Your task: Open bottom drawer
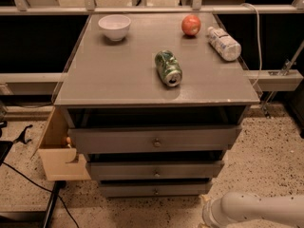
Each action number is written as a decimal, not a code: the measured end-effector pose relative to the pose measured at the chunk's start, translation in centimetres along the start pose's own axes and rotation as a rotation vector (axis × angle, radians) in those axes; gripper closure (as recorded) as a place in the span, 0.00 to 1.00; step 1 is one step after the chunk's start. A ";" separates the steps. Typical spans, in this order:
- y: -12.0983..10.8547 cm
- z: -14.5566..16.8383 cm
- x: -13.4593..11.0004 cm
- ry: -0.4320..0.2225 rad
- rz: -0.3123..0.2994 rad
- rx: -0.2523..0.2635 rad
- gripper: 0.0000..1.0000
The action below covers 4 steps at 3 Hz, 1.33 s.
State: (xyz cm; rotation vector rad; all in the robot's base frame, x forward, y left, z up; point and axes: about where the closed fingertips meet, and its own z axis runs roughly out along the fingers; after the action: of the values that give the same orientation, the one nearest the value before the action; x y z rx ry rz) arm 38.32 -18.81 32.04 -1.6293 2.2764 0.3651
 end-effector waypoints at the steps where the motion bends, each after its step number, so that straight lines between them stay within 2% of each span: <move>1: -0.3 1.9 0.2 -0.007 -0.028 0.022 0.00; 2: -1.5 5.0 0.1 -0.053 -0.069 0.062 0.00; 4: -3.9 9.7 -0.6 -0.210 -0.161 0.158 0.00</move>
Offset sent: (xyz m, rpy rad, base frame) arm 0.0450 0.0224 -0.0904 0.0679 -0.1939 0.0598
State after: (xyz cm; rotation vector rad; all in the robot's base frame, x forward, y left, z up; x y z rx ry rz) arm 43.20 -15.79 23.25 -1.5998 1.9540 0.2939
